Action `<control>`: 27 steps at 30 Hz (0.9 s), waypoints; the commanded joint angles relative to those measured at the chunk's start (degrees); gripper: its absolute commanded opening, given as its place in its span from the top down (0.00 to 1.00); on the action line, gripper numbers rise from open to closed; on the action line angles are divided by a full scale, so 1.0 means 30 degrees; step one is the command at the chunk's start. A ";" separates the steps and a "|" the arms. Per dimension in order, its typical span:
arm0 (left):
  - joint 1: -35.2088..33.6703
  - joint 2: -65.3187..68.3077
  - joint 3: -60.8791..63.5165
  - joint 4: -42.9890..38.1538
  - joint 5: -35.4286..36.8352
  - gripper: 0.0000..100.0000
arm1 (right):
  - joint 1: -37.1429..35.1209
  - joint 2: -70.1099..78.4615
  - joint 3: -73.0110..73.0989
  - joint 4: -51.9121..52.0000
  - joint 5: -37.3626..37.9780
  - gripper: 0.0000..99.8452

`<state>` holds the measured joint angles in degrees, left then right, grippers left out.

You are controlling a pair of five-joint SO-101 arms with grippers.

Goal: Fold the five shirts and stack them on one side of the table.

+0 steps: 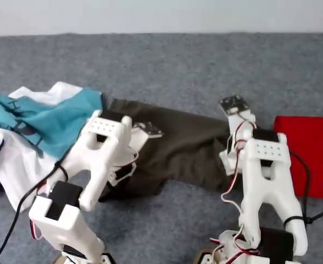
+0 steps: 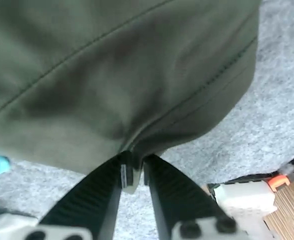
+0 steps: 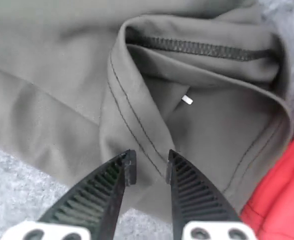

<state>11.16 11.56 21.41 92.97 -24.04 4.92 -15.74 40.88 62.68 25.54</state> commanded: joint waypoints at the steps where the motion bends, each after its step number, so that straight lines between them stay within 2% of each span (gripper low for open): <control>1: 0.0176 -0.0908 -0.0015 -0.0088 -0.0147 0.96 | 0.0220 -0.0044 0.0586 -0.1158 0.0147 0.89; 9: 0.0176 -0.0908 -0.0015 -0.0117 -0.0147 0.96 | 0.1714 -0.0044 0.0821 -0.1978 0.0147 0.89; 20: 0.0176 -0.0908 0.0015 -0.0117 -0.0147 0.96 | 0.1011 0.0396 0.2110 -0.3209 0.0176 0.89; 27: 0.0176 -0.0908 0.0015 -0.0117 -0.0147 0.96 | 0.0952 0.3326 0.1700 -0.4205 0.0850 0.98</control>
<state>11.16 11.56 21.41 92.97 -24.04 8.62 -8.00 47.21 50.64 26.24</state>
